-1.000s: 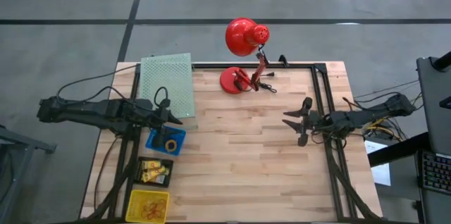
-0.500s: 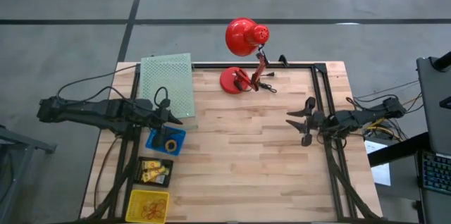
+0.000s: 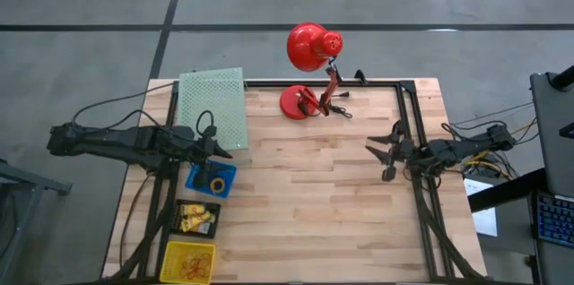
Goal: Pick & Place Office Desk Supplies
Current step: Put the blue bin on the shelf
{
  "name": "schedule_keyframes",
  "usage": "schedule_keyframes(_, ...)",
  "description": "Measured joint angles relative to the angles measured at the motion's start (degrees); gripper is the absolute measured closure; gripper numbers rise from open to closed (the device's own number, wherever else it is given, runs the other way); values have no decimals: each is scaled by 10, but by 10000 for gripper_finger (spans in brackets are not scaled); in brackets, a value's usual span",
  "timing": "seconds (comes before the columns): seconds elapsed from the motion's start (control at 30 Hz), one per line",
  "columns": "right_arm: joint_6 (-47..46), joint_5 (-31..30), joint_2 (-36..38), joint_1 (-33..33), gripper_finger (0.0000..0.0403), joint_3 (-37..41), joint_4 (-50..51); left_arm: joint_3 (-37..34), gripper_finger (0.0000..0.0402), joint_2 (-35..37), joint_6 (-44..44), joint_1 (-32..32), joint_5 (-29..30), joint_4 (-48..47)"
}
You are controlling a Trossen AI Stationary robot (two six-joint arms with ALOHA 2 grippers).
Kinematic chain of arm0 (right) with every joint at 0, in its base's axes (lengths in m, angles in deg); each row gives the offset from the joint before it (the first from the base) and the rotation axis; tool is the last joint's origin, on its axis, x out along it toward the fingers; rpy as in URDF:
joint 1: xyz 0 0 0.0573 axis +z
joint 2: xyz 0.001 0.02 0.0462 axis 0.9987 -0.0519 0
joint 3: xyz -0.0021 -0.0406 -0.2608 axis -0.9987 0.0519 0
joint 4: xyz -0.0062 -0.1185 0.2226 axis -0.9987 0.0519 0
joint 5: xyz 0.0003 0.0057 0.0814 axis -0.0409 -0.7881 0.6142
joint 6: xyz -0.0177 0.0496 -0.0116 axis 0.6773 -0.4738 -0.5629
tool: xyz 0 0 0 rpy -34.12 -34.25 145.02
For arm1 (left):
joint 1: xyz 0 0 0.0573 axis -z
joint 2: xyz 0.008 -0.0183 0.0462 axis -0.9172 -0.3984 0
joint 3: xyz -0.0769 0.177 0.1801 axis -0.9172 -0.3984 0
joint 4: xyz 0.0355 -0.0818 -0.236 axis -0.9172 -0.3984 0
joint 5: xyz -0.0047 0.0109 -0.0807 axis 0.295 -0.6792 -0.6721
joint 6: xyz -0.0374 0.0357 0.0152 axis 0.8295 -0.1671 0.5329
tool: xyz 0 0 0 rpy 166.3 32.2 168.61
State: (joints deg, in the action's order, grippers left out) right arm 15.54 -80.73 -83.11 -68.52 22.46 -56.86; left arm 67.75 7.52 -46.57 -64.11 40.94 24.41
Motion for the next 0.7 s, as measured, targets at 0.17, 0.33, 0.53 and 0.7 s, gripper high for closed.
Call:
schedule_keyframes(0.17,-15,53,0,0,275,0,-2,0,229,0,0,0,0,0)
schedule_keyframes(0.33,-13,56,-1,0,275,0,-2,0,229,0,0,0,0,0)
schedule_keyframes(0.53,-14,56,-1,0,275,0,-1,0,229,0,0,0,0,0)
schedule_keyframes(0.7,-14,56,-1,0,275,0,-1,0,229,0,0,0,0,0)
